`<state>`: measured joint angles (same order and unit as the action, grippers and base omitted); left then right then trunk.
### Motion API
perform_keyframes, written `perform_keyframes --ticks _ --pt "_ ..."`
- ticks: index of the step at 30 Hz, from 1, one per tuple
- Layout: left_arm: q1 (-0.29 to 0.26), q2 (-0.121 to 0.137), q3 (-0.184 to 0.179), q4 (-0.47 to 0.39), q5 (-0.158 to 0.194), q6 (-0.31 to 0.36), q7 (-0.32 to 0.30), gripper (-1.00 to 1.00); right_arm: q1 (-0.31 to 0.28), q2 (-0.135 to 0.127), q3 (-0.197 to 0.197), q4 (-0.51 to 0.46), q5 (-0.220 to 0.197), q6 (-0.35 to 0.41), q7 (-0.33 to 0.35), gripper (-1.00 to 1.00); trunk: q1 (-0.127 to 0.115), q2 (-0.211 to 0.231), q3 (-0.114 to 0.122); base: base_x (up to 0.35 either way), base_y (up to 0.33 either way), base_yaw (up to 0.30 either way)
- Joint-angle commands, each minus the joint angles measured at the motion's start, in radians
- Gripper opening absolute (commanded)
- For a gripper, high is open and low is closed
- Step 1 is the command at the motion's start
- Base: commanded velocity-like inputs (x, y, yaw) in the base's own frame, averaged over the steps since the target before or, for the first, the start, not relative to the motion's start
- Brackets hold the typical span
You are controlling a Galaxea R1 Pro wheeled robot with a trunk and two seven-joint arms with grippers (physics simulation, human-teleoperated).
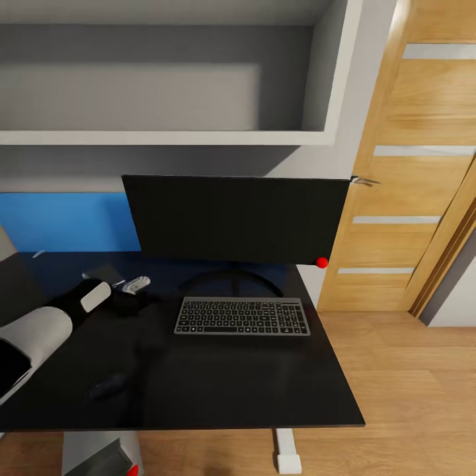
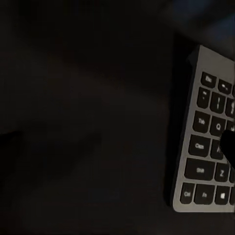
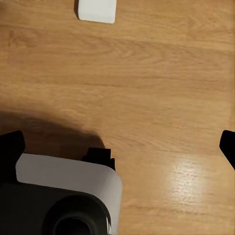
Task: In the bedroom, organize the workspace by keeping the computer under the desk, ensuring the monitor is on the desk, placing the keyboard on the desk next to the monitor, placing the mouse on the desk next to the keyboard, moving the folder from the swivel chair onto the desk next to the mouse, stacking the notebook on top of the folder with the pen on top of the notebook, and positioning the swivel chair next to the desk.
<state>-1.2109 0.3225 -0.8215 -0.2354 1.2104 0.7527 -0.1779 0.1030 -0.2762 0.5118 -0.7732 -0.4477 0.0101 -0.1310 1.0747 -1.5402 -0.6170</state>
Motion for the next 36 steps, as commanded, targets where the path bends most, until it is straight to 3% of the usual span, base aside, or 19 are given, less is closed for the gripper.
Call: perform_keyframes --ticks 1,7,12,13,15,16,19,20,21,29,36 --pt "-0.003 0.001 -0.004 -0.011 -0.005 0.001 0.007 1.0 0.0 -0.001 0.005 -0.003 -0.009 0.001 -0.009 1.0 0.0 -0.001 -0.001 0.0 0.0 0.0" --pt "-0.009 0.018 0.004 -0.111 0.014 0.002 0.049 1.0 0.0 -0.001 0.006 0.016 -0.009 0.001 -0.009 1.0 0.0 -0.001 -0.001 0.0 0.0 0.0" --pt "0.015 0.063 0.043 -0.289 0.043 0.006 0.093 1.0 0.0 -0.001 0.007 0.038 -0.009 0.001 -0.008 1.0 0.0 -0.001 -0.001 0.0 0.0 0.0" --pt "0.061 0.111 0.108 -0.423 0.082 0.012 0.187 1.0 -0.001 -0.001 0.007 0.046 -0.007 0.001 -0.003 1.0 0.0 -0.001 -0.001 0.0 0.0 0.0" --pt "0.099 0.136 0.168 -0.503 0.12 0.014 0.256 1.0 -0.001 -0.001 0.007 0.049 -0.007 0.0 0.0 1.0 0.0 -0.001 -0.001 0.0 0.0 0.0" --pt "0.246 0.165 0.354 -0.744 0.193 0.016 0.45 1.0 -0.002 -0.003 0.004 0.046 -0.007 -0.002 0.003 1.0 0.0 -0.001 -0.001 0.0 0.0 0.0" --pt "0.335 0.169 0.455 -0.897 0.213 0.015 0.562 1.0 -0.002 -0.003 0.002 0.042 -0.007 -0.005 0.004 1.0 0.0 -0.001 -0.001 0.0 0.0 0.0" --pt "0.444 0.168 0.565 -1.075 0.229 0.017 0.669 1.0 -0.002 -0.009 -0.002 0.04 -0.009 -0.016 0.006 1.0 0.0 -0.001 -0.001 -0.131 -0.042 0.0" --pt "0.467 0.167 0.587 -1.115 0.233 0.017 0.688 1.0 -0.002 -0.012 -0.004 0.042 -0.009 -0.018 0.007 1.0 0.0 -0.001 -0.001 -0.197 -0.072 0.0" --pt "0.522 0.166 0.624 -1.224 0.241 0.017 0.732 1.0 -0.006 -0.018 -0.011 0.042 -0.01 -0.023 0.042 1.0 0.0 -0.001 -0.001 -0.268 -0.12 0.0" --pt "0.529 0.169 0.642 -1.278 0.245 0.018 0.736 1.0 -0.013 -0.025 -0.012 0.036 -0.013 -0.025 0.045 1.0 0.0 -0.001 -0.001 -0.24 -0.13 0.003"
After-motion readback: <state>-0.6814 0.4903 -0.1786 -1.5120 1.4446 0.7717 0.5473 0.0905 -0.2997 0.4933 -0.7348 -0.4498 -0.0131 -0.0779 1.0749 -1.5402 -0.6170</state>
